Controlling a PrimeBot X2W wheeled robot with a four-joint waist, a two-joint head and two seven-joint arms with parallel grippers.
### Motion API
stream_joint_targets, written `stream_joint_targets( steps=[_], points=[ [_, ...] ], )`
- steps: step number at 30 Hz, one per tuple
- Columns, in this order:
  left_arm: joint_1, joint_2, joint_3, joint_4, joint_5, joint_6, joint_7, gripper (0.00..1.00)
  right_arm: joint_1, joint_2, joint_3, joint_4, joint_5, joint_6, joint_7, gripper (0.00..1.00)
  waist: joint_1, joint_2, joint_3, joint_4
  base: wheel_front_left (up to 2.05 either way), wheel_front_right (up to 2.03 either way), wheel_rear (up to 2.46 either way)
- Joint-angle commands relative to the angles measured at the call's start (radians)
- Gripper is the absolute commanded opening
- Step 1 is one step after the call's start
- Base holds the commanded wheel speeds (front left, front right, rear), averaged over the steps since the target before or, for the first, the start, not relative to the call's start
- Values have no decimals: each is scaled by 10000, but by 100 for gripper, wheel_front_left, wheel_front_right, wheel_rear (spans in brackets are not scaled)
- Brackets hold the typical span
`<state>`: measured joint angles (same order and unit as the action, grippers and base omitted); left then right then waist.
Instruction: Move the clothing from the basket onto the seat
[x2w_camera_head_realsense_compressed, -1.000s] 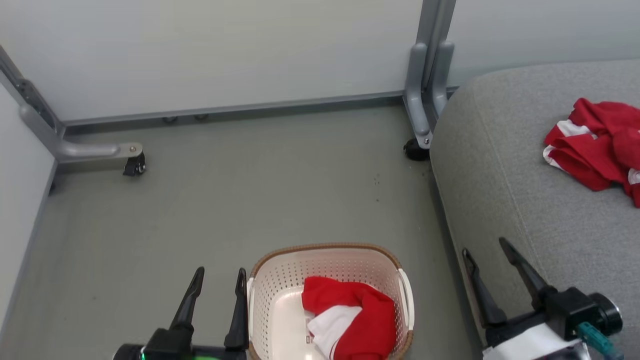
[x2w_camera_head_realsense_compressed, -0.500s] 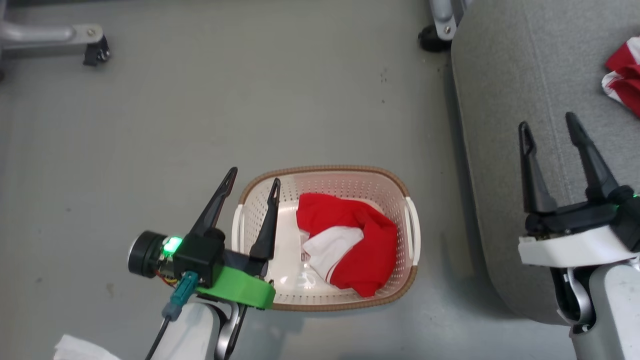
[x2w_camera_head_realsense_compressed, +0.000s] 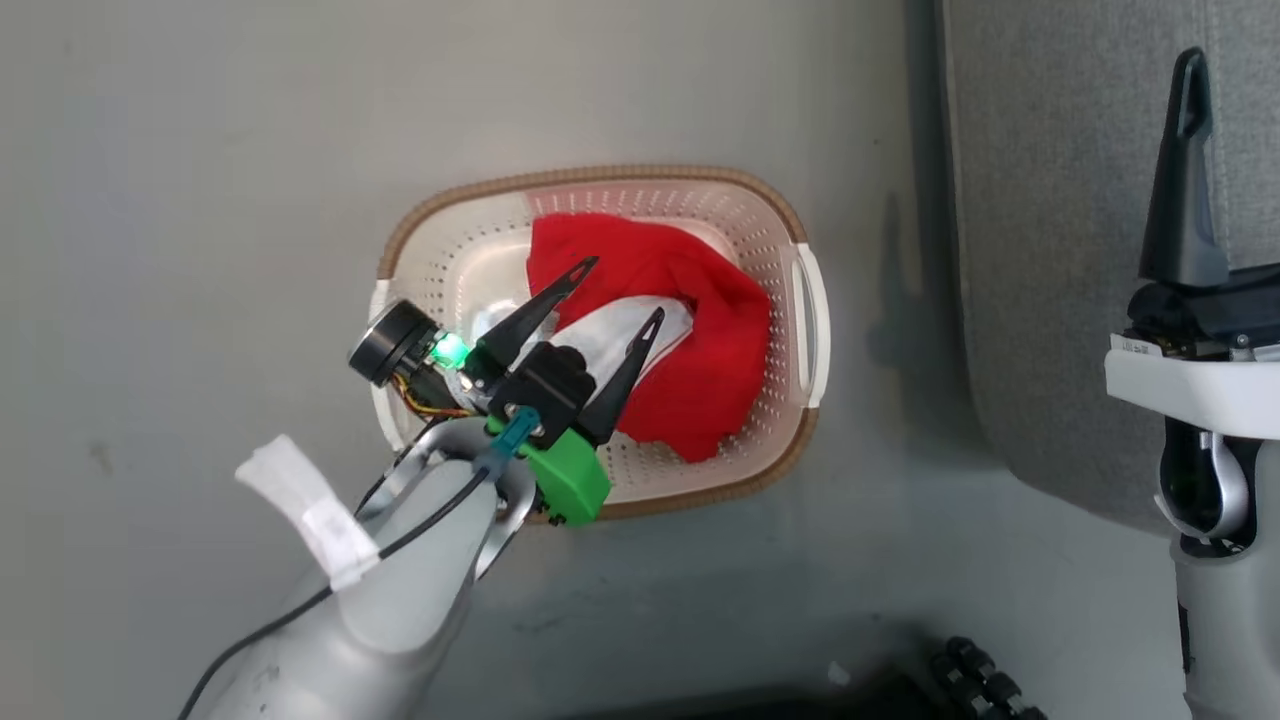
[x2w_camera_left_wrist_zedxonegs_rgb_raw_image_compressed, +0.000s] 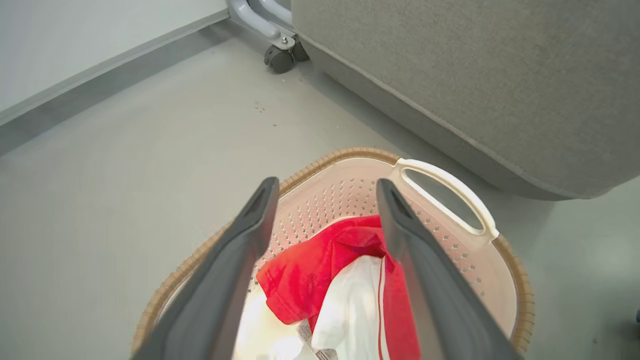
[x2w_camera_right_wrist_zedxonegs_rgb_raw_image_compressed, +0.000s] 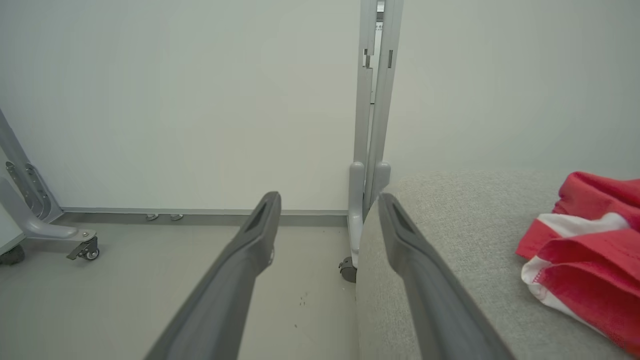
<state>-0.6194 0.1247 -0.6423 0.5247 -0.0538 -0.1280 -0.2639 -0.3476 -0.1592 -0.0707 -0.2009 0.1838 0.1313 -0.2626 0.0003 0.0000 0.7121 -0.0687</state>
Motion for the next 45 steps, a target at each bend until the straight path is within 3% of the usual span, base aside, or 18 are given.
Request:
stream_joint_targets(
  steps=[1, 6, 12, 19, 28, 29, 30, 40, 45],
  points=[
    [-571, 163, -428, 398, -195, -29, -5, 100, -229, 142, -39, -75, 123, -10, -34, 100, -3, 0, 1980, -1050, 0, 0, 0],
    [-2166, 119, -2607, 2431, -888, -27, -8, 100, -465, 179, 29, -243, 99, -10, -34, 100, -3, 0, 2603, -1259, 0, 0, 0],
    [-3605, -136, -4530, 4267, -1185, -27, 1, 100, -577, 201, 84, -451, 59, -10, -34, 100, -3, 0, 3013, -1381, 0, 0, 0],
    [-4350, -473, -5548, 5818, -1768, -28, 52, 100, -585, 148, 329, -552, -36, -10, -34, 100, -3, 0, 3169, -1493, 0, 0, 0],
    [-4313, -618, -6377, 5549, -2557, -28, 130, 100, -502, 146, 502, -472, -96, -10, -34, 100, -3, 0, 3235, -1669, 0, 0, 0],
    [-4317, -619, -6392, 5459, -2541, -30, 114, 11, -500, 136, 529, -473, -108, -10, -34, 100, -3, 0, 3245, -1681, 0, 0, 0],
    [-4271, -616, -6392, 5394, -2439, -29, 108, 0, -504, 135, 550, -469, -117, -10, -34, 100, -3, 0, 3240, -1692, 0, 0, 0],
    [-3993, -662, -6394, 5126, -2923, -30, -28, 0, -222, -82, 410, -377, -175, -10, -34, 100, -3, 0, 2375, -1201, 0, 0, 0],
    [-3622, -495, -6013, 4103, -3465, -31, -14, 0, -59, -184, 445, -273, -243, -10, -34, 100, -3, 0, 1410, -823, 0, 0, 0]
  ],
)
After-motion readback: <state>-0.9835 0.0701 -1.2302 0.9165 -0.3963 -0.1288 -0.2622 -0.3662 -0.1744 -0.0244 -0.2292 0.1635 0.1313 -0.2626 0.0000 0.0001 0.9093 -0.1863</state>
